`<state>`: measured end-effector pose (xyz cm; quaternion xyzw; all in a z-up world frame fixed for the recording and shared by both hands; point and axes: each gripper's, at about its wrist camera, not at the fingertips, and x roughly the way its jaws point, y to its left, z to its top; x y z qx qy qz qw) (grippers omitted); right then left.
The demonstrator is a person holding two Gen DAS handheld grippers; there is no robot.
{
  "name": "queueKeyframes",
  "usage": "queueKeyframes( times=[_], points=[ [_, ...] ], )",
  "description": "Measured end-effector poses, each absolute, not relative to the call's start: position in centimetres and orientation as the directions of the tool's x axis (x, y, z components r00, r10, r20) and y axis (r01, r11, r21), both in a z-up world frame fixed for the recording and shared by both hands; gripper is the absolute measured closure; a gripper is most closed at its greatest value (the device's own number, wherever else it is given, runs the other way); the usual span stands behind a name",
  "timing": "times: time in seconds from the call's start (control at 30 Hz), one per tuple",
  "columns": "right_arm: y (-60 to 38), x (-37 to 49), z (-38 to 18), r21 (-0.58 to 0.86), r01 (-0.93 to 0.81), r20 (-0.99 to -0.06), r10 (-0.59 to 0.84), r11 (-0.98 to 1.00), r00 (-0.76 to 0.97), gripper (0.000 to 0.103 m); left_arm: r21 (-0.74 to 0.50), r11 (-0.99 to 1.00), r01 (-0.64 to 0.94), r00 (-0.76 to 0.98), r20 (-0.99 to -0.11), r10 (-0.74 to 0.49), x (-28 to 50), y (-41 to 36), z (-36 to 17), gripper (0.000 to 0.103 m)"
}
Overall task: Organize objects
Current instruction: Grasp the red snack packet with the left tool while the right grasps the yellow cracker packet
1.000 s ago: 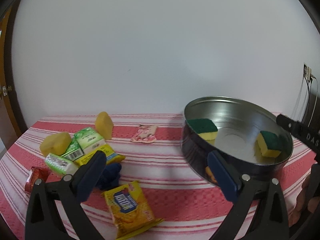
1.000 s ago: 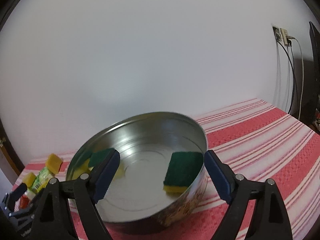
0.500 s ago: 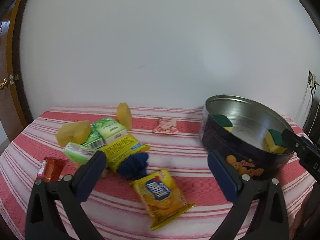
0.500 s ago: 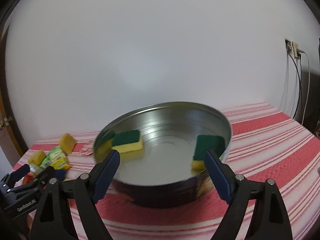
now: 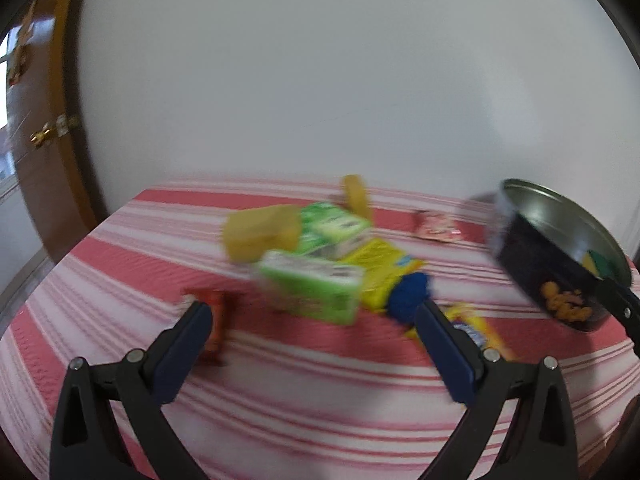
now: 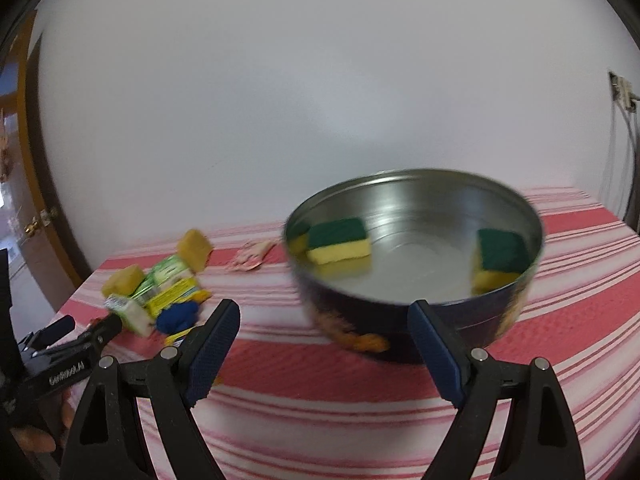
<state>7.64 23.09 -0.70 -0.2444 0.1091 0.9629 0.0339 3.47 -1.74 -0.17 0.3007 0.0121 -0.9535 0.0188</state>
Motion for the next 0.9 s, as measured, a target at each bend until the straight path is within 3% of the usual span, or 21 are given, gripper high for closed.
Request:
queueKeyframes(
  times=[0.4, 0.63, 0.9],
  points=[
    [14.8, 3.8, -2.6, 0.137, 0.045, -0.645, -0.124, -0.989, -0.754, 0.015, -0.016, -0.984, 0.175, -0.696, -0.710, -0.112, 0.9, -9.1, -2.5, 0.000],
    [11.4, 1.4, -4.1, 0.061, 0.084, -0.741, -0.102, -0.995, -0.664, 0.015, 0.009, -0.984, 0.178, -0.615, -0.780, -0.118, -1.4, -9.2, -4.0, 0.001],
    [9.8, -0.1, -5.2, 0.002, 0.102, -0.790, -0.064, -0.995, -0.610, 0.015, -0.016, -0.986, 0.166, -0.589, -0.804, -0.086, -2.7, -9.3, -4.6, 0.012]
  ],
)
